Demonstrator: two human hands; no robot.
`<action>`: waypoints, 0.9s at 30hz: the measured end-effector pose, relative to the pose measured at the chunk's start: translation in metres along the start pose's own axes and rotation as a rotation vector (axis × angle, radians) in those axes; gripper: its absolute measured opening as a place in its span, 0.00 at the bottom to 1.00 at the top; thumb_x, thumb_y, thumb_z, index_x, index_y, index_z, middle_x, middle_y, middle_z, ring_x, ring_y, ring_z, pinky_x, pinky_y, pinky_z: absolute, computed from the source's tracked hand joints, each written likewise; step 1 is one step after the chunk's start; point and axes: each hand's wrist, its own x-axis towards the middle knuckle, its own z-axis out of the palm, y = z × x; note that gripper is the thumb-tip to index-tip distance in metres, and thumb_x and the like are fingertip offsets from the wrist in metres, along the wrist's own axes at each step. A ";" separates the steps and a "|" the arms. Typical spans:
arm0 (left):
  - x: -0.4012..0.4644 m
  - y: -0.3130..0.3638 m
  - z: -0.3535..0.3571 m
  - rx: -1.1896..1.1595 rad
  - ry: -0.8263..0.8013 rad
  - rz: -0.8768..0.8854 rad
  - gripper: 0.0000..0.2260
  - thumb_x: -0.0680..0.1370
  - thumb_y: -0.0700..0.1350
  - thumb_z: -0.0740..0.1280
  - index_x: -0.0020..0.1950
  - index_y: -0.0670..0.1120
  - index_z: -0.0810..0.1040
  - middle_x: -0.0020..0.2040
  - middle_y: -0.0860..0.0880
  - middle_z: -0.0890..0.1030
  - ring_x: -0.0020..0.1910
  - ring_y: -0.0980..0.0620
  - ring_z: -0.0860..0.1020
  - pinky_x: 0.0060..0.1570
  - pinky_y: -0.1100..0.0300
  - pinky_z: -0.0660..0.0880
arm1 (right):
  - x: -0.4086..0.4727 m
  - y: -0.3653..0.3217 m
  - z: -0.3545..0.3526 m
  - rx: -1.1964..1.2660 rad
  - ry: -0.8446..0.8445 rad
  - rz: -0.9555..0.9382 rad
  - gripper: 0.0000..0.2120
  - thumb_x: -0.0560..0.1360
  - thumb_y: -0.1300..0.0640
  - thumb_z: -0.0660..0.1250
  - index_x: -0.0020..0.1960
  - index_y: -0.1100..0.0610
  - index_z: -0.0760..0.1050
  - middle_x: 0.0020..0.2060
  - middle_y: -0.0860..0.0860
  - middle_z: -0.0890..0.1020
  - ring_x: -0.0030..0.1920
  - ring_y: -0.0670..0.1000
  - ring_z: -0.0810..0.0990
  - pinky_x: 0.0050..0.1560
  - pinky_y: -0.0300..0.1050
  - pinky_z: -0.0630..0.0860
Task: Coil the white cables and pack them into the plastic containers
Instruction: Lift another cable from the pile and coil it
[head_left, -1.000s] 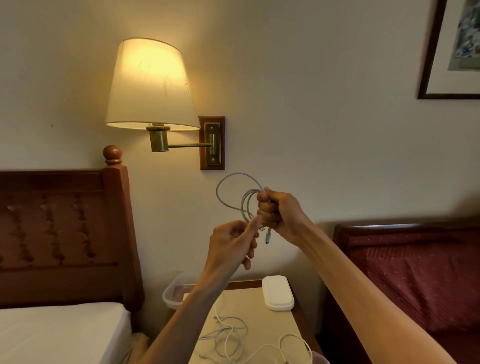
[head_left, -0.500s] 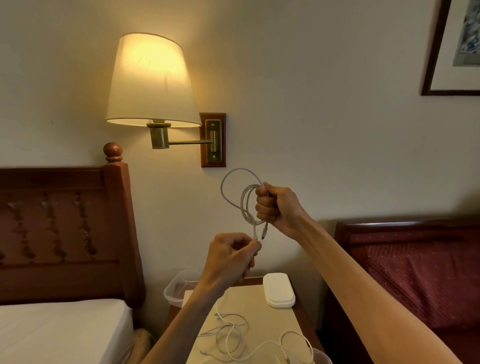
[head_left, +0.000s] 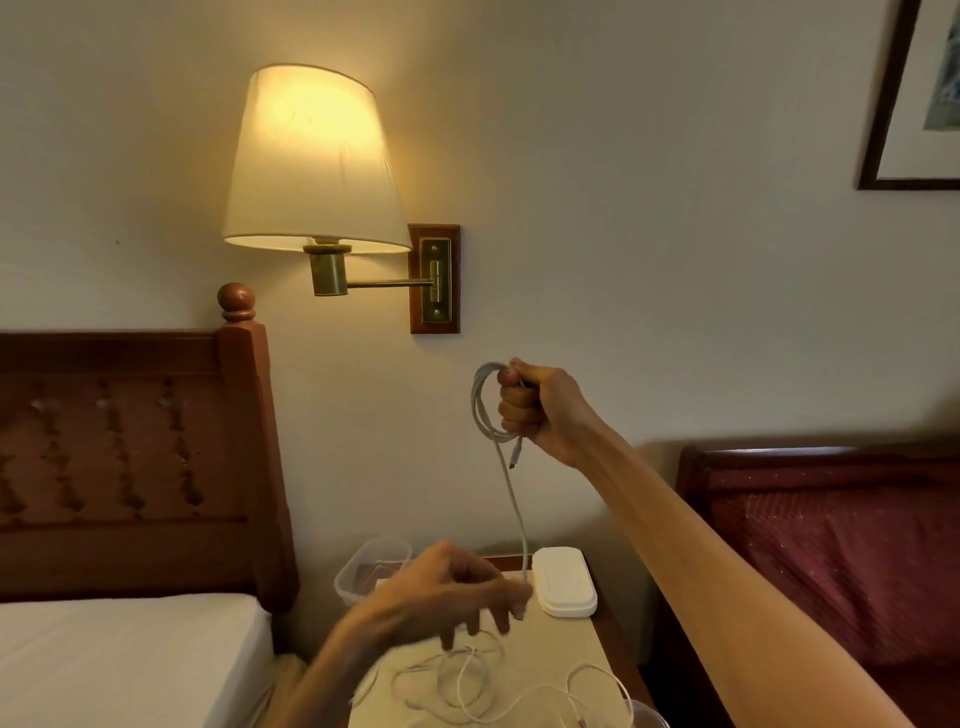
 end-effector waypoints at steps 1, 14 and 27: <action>-0.002 0.006 -0.017 0.004 -0.027 -0.002 0.28 0.71 0.69 0.63 0.52 0.47 0.83 0.48 0.52 0.85 0.43 0.52 0.78 0.40 0.60 0.74 | -0.002 -0.001 -0.001 0.003 -0.025 0.003 0.20 0.84 0.56 0.47 0.36 0.55 0.65 0.23 0.47 0.59 0.24 0.46 0.55 0.27 0.40 0.56; 0.026 0.068 -0.059 -0.534 0.339 0.322 0.17 0.79 0.58 0.62 0.42 0.46 0.78 0.32 0.49 0.73 0.36 0.51 0.75 0.49 0.51 0.71 | -0.023 -0.007 0.015 -0.086 -0.157 -0.004 0.20 0.84 0.56 0.47 0.37 0.56 0.66 0.24 0.47 0.61 0.25 0.46 0.58 0.28 0.39 0.60; 0.039 0.062 -0.054 -0.473 0.627 0.324 0.19 0.84 0.51 0.56 0.34 0.48 0.66 0.30 0.51 0.65 0.32 0.52 0.63 0.37 0.56 0.64 | -0.036 0.011 -0.003 -0.889 0.203 -0.259 0.07 0.79 0.58 0.66 0.52 0.59 0.81 0.38 0.46 0.82 0.38 0.44 0.81 0.37 0.32 0.77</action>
